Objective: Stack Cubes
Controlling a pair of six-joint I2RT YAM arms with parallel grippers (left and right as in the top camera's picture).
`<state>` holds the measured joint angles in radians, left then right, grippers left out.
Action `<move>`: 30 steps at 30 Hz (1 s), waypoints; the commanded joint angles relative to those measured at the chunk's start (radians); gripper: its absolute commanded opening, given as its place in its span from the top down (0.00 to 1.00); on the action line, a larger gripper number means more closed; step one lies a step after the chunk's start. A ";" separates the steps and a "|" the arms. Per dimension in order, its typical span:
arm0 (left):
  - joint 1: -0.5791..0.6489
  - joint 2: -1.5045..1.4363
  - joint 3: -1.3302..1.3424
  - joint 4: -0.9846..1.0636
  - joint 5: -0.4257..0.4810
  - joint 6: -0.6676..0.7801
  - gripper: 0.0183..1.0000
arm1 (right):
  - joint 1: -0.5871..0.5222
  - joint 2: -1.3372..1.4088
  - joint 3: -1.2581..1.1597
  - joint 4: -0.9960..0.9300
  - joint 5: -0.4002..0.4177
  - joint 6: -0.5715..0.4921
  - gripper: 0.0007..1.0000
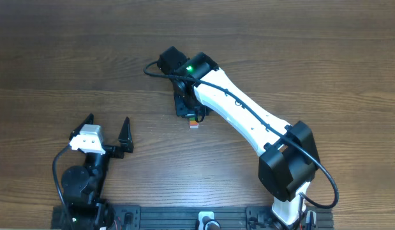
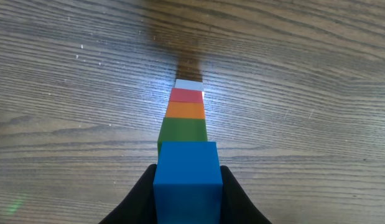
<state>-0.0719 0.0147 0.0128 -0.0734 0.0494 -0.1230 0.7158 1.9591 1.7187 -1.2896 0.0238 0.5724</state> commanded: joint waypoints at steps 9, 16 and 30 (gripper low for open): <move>-0.005 -0.008 -0.007 0.002 0.010 0.014 0.00 | -0.001 0.010 0.005 0.000 -0.013 0.011 0.99; -0.005 -0.008 -0.007 0.002 0.010 0.014 0.00 | 0.001 0.010 0.005 0.000 -0.016 0.012 0.99; -0.005 -0.008 -0.007 0.002 0.010 0.014 0.00 | 0.012 0.010 0.000 0.000 -0.017 0.018 0.99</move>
<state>-0.0719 0.0147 0.0128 -0.0734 0.0498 -0.1230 0.7216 1.9591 1.7187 -1.2900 0.0162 0.5797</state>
